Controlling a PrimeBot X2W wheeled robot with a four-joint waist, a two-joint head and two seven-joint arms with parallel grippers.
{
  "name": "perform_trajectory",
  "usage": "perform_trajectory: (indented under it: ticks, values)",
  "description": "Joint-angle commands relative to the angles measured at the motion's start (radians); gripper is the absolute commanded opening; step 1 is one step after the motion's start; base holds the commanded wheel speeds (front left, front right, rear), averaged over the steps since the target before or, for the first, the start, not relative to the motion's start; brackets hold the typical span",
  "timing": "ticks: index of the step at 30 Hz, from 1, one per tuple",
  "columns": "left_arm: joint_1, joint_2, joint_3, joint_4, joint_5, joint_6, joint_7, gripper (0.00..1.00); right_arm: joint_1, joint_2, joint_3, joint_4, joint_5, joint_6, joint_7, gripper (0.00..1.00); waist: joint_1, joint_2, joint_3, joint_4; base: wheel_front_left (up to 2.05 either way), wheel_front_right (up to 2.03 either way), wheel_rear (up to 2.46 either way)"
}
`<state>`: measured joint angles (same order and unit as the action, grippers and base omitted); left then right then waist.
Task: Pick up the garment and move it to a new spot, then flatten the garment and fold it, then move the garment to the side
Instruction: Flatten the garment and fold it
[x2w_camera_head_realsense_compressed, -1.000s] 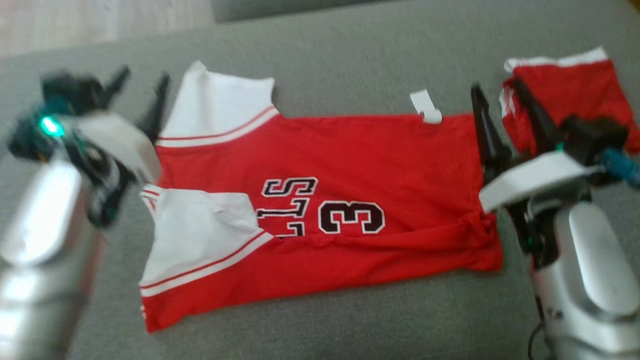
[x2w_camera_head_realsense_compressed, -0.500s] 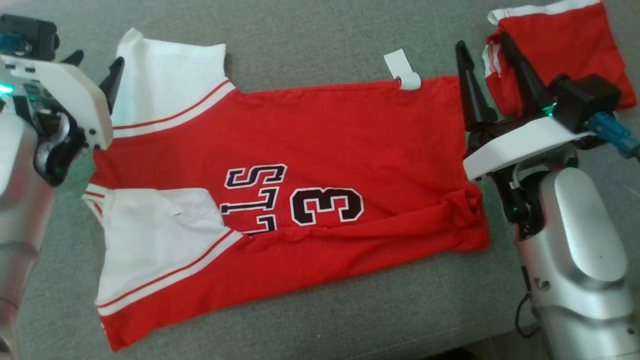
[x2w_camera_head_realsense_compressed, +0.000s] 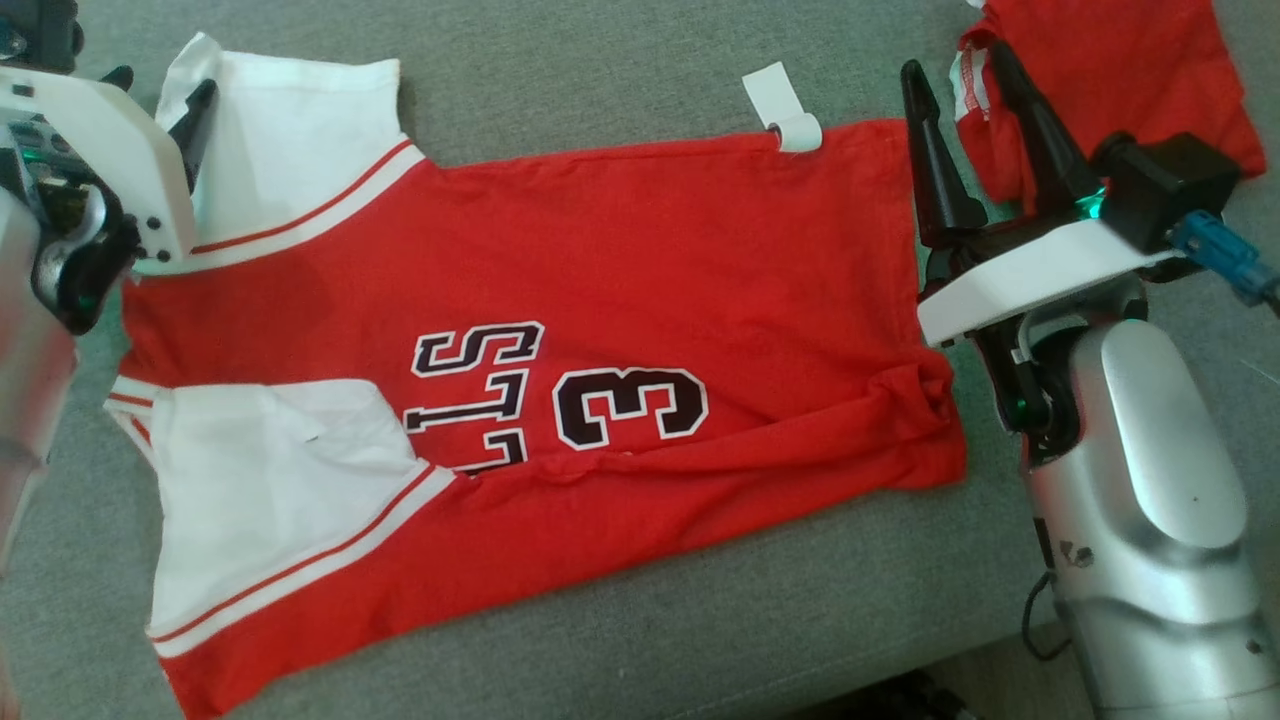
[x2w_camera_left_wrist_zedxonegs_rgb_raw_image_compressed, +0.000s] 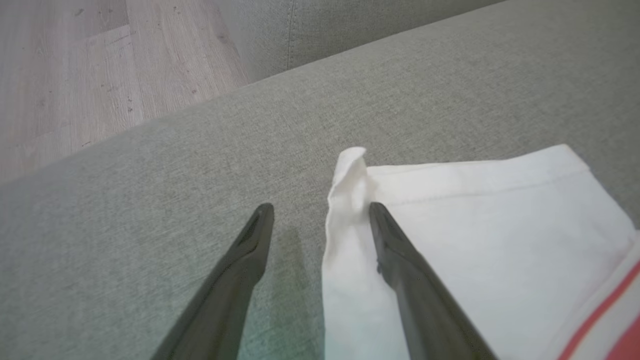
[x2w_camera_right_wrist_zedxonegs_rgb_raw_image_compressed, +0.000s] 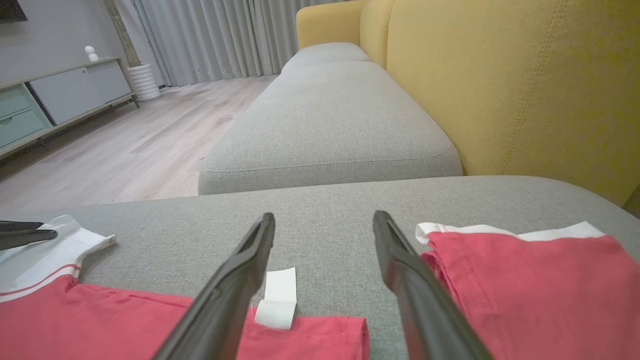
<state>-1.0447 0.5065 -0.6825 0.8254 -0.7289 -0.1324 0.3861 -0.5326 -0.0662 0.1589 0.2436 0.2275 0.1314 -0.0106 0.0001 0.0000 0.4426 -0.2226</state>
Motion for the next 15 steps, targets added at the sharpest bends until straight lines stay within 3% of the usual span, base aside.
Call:
perform_trajectory:
  ticks: [1, 5, 6, 8, 15]
  values:
    - [-0.060, 0.056, 0.018, -0.011, -0.012, 0.002, -0.002, 1.00, -0.023, 0.014, 0.016, -0.030, 0.002, -0.001, -0.011, 1.00, -0.0001, 0.0000, 0.005, -0.004, 0.00, 0.00, 0.00]
    - [-0.072, 0.056, -0.014, 0.005, -0.039, 0.002, 0.011, 1.00, -0.026, 0.015, 0.015, -0.032, 0.000, -0.001, -0.010, 1.00, -0.0001, 0.0000, 0.015, -0.009, 0.00, 0.00, 0.00]
    - [-0.072, 0.054, -0.024, 0.007, -0.049, 0.002, 0.020, 0.93, -0.027, 0.015, 0.013, -0.032, -0.001, -0.001, -0.010, 1.00, -0.0001, 0.0000, 0.017, -0.009, 0.00, 0.00, 0.00]
    - [-0.073, 0.051, -0.041, 0.005, -0.069, 0.002, 0.031, 0.02, -0.027, 0.015, 0.010, -0.033, -0.004, -0.001, -0.008, 1.00, -0.0001, 0.0000, 0.020, -0.006, 0.00, 0.00, 0.00]
    - [-0.094, 0.032, -0.056, -0.013, -0.112, 0.002, -0.091, 0.00, -0.030, -0.008, 0.032, -0.034, -0.018, -0.001, 0.026, 1.00, -0.0001, 0.0000, 0.000, 0.036, 0.00, 0.00, 0.00]
